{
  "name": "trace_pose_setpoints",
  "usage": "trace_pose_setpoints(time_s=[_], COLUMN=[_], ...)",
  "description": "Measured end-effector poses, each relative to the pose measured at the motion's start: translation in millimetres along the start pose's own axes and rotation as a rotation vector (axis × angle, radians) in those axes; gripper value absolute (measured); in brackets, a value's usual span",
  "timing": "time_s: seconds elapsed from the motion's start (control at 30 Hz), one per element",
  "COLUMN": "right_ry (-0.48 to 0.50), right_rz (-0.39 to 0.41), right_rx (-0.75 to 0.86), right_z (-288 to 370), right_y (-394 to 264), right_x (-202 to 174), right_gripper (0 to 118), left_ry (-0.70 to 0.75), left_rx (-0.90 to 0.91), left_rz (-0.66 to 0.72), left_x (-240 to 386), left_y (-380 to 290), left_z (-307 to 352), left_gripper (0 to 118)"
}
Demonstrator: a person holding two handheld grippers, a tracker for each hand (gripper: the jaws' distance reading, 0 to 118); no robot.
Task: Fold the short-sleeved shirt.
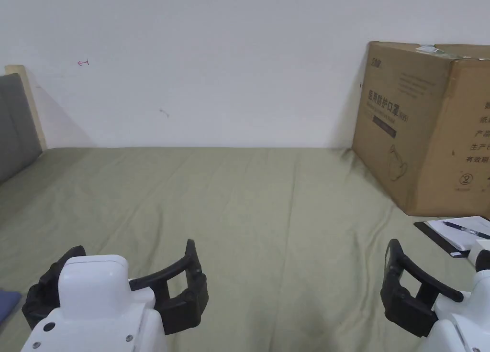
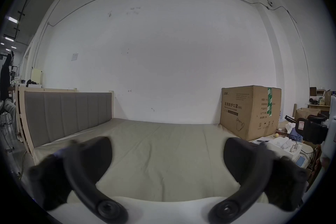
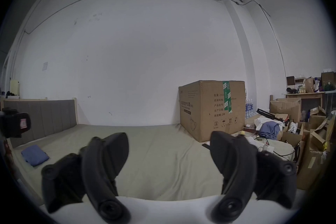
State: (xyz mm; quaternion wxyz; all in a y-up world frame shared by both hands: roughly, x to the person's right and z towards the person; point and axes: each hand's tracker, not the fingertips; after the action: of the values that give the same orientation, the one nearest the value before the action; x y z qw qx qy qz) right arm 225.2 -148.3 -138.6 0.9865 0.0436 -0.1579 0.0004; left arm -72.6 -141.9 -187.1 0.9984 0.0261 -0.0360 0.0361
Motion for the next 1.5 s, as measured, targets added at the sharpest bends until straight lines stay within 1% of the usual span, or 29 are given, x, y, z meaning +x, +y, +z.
trace_pose_setpoints(time_s=[0.03,0.1,0.3,0.5,0.93,1.23,1.37,1.43,1.5], right_ry=[-0.003,-0.005,-0.012,-0.001,0.035,0.046,0.048,0.053,0.055], right_rz=[0.002,0.006,0.033,0.045,0.078,0.083,0.082,0.088,0.092], right_rx=[0.002,-0.011,-0.004,-0.008,-0.003,-0.019,-0.019,-0.025,-0.032], right_z=[0.1,-0.5,1.5,0.6,1.2,-0.2,2.5,2.6,2.2], right_y=[-0.4,-0.6,-0.8,-0.9,0.1,-2.3,-4.7,-5.9,-7.3], right_x=[0.2,0.2,-2.3,-6.0,-17.8,-23.9,-26.2,-27.6,-29.0], right_gripper=[102,118,118,118,118,118,118,118,118], left_ry=[0.01,0.013,0.02,0.008,0.01,0.001,0.003,0.007,0.053], left_rx=[0.003,0.0,-0.02,-0.017,-0.045,-0.074,-0.135,-0.191,-0.234], left_rz=[-0.008,-0.023,-0.055,-0.055,-0.021,0.022,0.033,0.018,-0.021], left_x=[2.1,3.5,4.9,3.6,-3.8,-0.8,3.7,6.9,12.7], left_y=[0.3,0.5,0.0,-0.1,-1.4,-1.1,-1.0,-0.3,-0.5], left_z=[0.2,0.0,-2.4,-2.3,-8.6,-14.2,-17.3,-20.7,-24.4], left_gripper=[118,118,118,118,118,118,118,118,118])
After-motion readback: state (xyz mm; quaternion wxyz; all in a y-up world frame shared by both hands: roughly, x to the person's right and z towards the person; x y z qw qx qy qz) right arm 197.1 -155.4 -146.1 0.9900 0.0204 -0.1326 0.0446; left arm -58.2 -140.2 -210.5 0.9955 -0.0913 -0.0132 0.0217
